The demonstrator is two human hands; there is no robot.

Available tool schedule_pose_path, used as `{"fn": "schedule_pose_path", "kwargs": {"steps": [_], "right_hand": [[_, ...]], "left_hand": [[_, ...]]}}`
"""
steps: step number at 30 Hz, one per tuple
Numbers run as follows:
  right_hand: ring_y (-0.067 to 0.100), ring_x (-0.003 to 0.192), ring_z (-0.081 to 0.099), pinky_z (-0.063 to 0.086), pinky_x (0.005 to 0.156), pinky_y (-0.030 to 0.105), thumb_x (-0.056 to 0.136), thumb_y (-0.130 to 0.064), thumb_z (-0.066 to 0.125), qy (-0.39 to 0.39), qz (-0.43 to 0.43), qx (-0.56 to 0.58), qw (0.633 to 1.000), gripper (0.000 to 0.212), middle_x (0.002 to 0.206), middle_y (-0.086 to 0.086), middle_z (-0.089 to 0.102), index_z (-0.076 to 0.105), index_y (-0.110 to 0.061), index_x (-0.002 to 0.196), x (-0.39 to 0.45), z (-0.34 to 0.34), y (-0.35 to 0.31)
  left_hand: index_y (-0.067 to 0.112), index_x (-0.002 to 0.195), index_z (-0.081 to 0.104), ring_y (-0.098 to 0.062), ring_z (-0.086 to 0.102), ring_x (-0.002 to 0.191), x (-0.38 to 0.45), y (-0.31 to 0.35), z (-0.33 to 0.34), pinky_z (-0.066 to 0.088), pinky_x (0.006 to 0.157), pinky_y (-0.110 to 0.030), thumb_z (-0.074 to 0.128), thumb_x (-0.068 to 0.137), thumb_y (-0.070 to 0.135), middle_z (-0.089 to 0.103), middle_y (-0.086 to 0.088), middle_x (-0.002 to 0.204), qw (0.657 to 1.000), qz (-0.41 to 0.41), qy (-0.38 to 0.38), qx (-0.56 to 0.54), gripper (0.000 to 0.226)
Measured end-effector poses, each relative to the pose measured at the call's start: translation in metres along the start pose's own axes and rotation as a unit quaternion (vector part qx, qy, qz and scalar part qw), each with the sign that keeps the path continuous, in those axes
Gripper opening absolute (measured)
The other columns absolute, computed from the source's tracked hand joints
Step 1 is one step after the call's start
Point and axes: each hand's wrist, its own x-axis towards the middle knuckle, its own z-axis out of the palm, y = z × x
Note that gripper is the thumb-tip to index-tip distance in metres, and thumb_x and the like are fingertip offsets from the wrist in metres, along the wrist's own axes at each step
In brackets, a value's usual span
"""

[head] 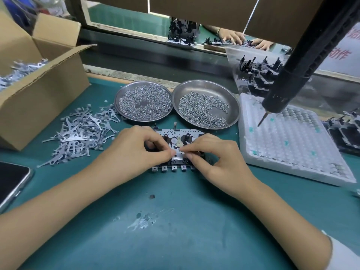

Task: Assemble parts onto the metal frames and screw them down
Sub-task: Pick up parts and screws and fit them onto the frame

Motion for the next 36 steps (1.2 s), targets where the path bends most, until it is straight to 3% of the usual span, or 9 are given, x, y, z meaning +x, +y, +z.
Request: {"fn": "schedule_pose_path", "kwargs": {"steps": [4, 9, 16, 23, 26, 30, 36], "right_hand": [[0.014, 0.083, 0.059, 0.046, 0.079, 0.022, 0.079, -0.006, 0.075, -0.012, -0.004, -0.011, 1.000, 0.016, 0.084, 0.001, 0.070, 0.075, -0.007, 0.095, -0.002, 0.000, 0.001], [0.020, 0.082, 0.060, 0.044, 0.075, 0.018, 0.081, -0.008, 0.072, 0.017, -0.049, -0.080, 0.995, 0.013, 0.086, 0.006, 0.066, 0.074, -0.004, 0.094, -0.008, 0.008, 0.003], [0.033, 0.074, 0.061, 0.045, 0.071, 0.034, 0.083, 0.000, 0.063, 0.081, -0.087, -0.197, 0.973, 0.008, 0.085, 0.014, 0.065, 0.068, 0.006, 0.080, -0.014, 0.025, -0.002], [0.032, 0.070, 0.060, 0.042, 0.069, 0.034, 0.082, 0.001, 0.063, 0.098, -0.084, -0.223, 0.966, 0.006, 0.082, 0.014, 0.065, 0.066, 0.004, 0.078, -0.015, 0.028, -0.002], [0.030, 0.073, 0.060, 0.043, 0.070, 0.032, 0.081, -0.001, 0.065, 0.100, -0.066, -0.191, 0.974, 0.005, 0.082, 0.011, 0.065, 0.067, 0.002, 0.078, -0.014, 0.029, -0.001], [0.016, 0.078, 0.058, 0.045, 0.073, 0.021, 0.083, -0.007, 0.065, 0.112, 0.015, -0.010, 0.994, 0.007, 0.081, 0.005, 0.065, 0.070, -0.003, 0.080, -0.011, 0.021, 0.001], [0.016, 0.081, 0.061, 0.049, 0.076, 0.028, 0.086, -0.003, 0.066, 0.143, 0.097, 0.131, 0.976, 0.009, 0.082, 0.003, 0.066, 0.071, -0.009, 0.082, -0.008, 0.017, 0.003]], "left_hand": [[0.042, 0.067, 0.070, -0.005, 0.058, 0.072, -0.002, 0.000, 0.001, 0.048, 0.071, -0.031, 0.068, 0.061, 0.048, 0.062, 0.017, 0.075, 1.000, 0.004, 0.002, 0.007, 0.009], [0.036, 0.062, 0.071, -0.004, 0.057, 0.072, -0.002, -0.001, 0.003, 0.044, 0.067, -0.020, 0.069, 0.062, 0.048, 0.062, 0.017, 0.073, 1.000, 0.012, 0.002, -0.006, 0.012], [0.033, 0.058, 0.070, -0.010, 0.057, 0.069, -0.001, 0.000, 0.005, 0.047, 0.072, -0.033, 0.076, 0.066, 0.030, 0.063, 0.003, 0.074, 0.999, 0.023, 0.015, -0.029, 0.011], [0.033, 0.056, 0.070, -0.007, 0.057, 0.065, 0.003, 0.001, 0.004, 0.047, 0.067, -0.029, 0.077, 0.063, 0.028, 0.063, 0.005, 0.071, 0.999, 0.032, 0.011, -0.024, 0.011], [0.030, 0.055, 0.071, -0.010, 0.058, 0.062, 0.004, 0.001, 0.002, 0.049, 0.064, -0.032, 0.078, 0.063, 0.027, 0.063, 0.003, 0.071, 0.999, 0.026, -0.003, -0.041, 0.010], [0.026, 0.057, 0.073, -0.015, 0.058, 0.062, 0.005, 0.002, 0.000, 0.053, 0.063, -0.041, 0.080, 0.065, 0.027, 0.063, 0.002, 0.072, 0.998, 0.020, -0.017, -0.053, 0.010], [0.027, 0.064, 0.075, -0.021, 0.062, 0.069, 0.005, 0.000, -0.002, 0.056, 0.065, -0.041, 0.082, 0.064, 0.036, 0.065, 0.000, 0.073, 0.998, 0.024, -0.040, -0.040, 0.011]]}}
